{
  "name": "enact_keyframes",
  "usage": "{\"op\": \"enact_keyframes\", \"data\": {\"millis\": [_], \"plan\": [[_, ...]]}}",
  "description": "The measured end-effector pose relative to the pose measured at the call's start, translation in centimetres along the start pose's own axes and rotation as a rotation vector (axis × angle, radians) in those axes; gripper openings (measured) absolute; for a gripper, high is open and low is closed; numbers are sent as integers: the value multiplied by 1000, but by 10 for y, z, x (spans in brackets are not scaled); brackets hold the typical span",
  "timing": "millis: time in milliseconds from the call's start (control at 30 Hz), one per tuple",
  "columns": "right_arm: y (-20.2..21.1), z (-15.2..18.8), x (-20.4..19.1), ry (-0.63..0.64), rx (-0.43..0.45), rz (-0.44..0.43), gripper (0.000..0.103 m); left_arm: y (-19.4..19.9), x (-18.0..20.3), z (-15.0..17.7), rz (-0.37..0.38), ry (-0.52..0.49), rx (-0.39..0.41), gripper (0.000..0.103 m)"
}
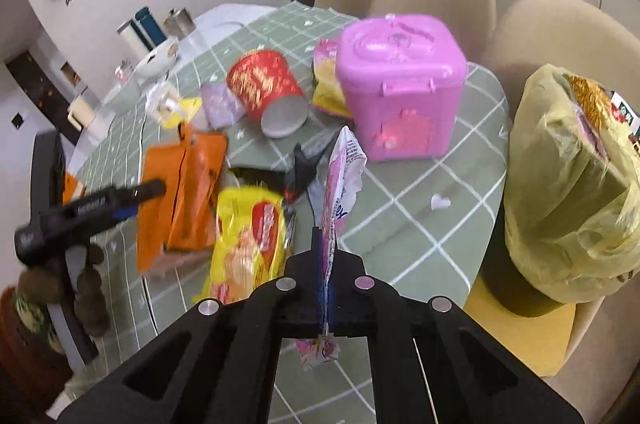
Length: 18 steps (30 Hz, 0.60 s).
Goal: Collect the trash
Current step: 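Lift the orange bag and pink wrapper and carry both toward the yellow trash bag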
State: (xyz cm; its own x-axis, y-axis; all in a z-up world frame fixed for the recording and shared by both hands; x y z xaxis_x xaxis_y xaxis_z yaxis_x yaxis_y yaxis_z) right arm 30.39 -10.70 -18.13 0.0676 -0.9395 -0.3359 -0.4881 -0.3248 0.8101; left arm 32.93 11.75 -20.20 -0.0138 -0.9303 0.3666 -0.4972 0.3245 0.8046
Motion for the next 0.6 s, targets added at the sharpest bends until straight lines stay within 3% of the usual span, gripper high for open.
{"op": "enact_keyframes", "data": {"millis": [33, 67, 133, 400, 600], "plan": [[0, 3, 1, -1, -7, -4, 4, -1, 3, 0, 1, -13, 0, 41], [-1, 5, 2, -4, -11, -8, 4, -1, 7, 0, 3, -30, -4, 21], [2, 8, 2, -1, -15, -18, 4, 0, 15, 0, -4, -59, -6, 5], [41, -12, -14, 80, 40, -49, 4, 63, 68, -31, -35, -212, 149, 1], [84, -48, -39, 167, 138, -87, 4, 133, 106, -66, -55, -296, 324, 1]]}}
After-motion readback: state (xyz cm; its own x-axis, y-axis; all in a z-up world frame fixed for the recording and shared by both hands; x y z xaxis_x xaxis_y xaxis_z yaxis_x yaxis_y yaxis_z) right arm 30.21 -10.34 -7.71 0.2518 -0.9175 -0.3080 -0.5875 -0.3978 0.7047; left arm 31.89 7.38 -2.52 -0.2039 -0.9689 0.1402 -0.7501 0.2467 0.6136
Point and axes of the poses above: each gripper's, at about its wrist camera, not at the fingertips, and y roughly against the way its jaws point, x to its right, z to its underside, the point moved 9 cm from there along -y, roughly the way its jaws point, and after that the axes turned 8 degrees about -y, right-handed, at the moved point
